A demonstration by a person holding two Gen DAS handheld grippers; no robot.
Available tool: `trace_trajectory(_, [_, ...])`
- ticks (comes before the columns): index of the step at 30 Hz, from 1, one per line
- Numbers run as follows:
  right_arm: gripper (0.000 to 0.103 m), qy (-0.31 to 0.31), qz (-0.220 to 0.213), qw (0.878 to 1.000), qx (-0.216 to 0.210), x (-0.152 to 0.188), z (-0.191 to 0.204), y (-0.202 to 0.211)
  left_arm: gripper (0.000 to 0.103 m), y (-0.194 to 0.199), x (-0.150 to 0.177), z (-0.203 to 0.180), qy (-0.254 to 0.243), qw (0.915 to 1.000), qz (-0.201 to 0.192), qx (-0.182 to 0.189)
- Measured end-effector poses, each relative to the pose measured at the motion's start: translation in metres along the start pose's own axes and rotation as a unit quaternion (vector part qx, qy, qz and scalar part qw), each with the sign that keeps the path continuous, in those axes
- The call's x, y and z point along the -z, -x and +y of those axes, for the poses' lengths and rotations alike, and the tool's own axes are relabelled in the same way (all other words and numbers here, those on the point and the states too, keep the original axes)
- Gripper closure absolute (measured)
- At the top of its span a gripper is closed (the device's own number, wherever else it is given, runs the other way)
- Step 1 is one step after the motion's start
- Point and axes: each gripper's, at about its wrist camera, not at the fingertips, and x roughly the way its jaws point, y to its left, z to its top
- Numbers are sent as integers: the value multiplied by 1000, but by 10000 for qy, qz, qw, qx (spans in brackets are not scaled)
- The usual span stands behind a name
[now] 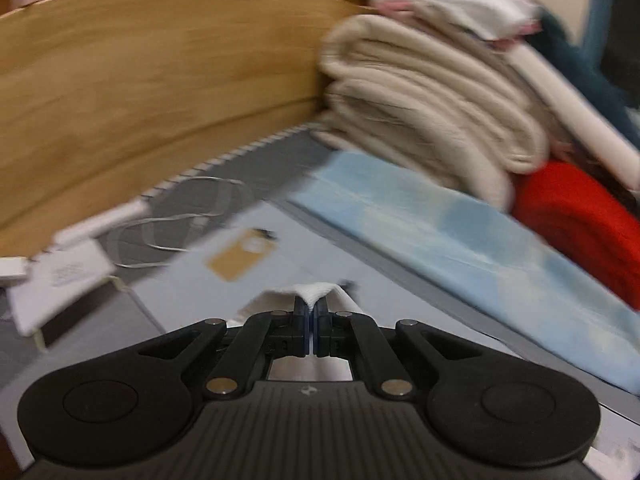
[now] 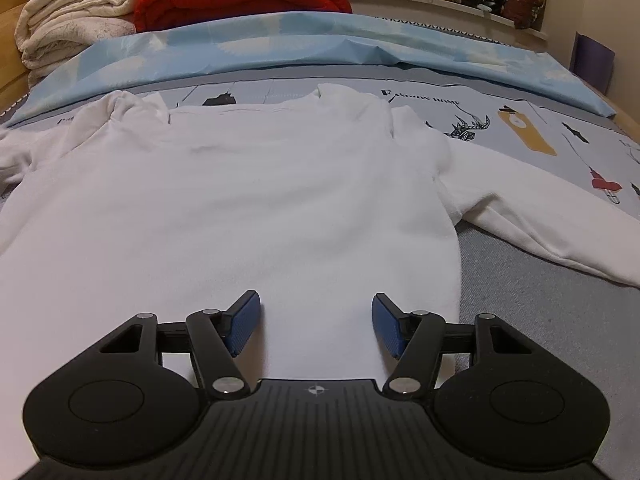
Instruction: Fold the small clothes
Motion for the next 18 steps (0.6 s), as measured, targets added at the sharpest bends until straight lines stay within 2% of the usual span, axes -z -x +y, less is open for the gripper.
trace_trajectory(4, [40, 61, -36, 10000, 15, 3, 4, 2, 101, -54, 12, 18, -151, 9954, 309, -896])
trace_trajectory(5, [40, 44, -36, 10000, 12, 3, 5, 3, 96, -67, 20, 26, -42, 9931, 321, -1127])
trace_trajectory(7, [40, 42, -35, 10000, 8, 3, 5, 4, 66, -86, 38, 43, 302, 9885, 338, -1439])
trace_trajectory(8, [40, 50, -34, 10000, 0, 3, 5, 4, 31, -90, 44, 54, 471, 9884, 375, -1393])
trace_trajectory(9, [40, 48, -25, 10000, -15, 3, 5, 4, 9, -92, 52, 63, 612, 9889, 427, -1283])
trace_trajectory(12, [39, 2, 18, 10000, -86, 3, 6, 5, 5, -87, 74, 87, 909, 9905, 373, -965])
trace_trajectory(14, [39, -12, 35, 9999, -131, 2, 8, 5, 5, -86, 90, 101, 1161, 9894, 491, -724])
trace_trajectory(16, [39, 10, 42, 9998, -179, 2, 11, 5, 5, -83, 111, 110, 1475, 9855, 652, -528])
trace_trajectory(18, [39, 49, 38, 9998, -196, 3, 13, 5, 5, -87, 131, 119, 1885, 9778, 881, -247])
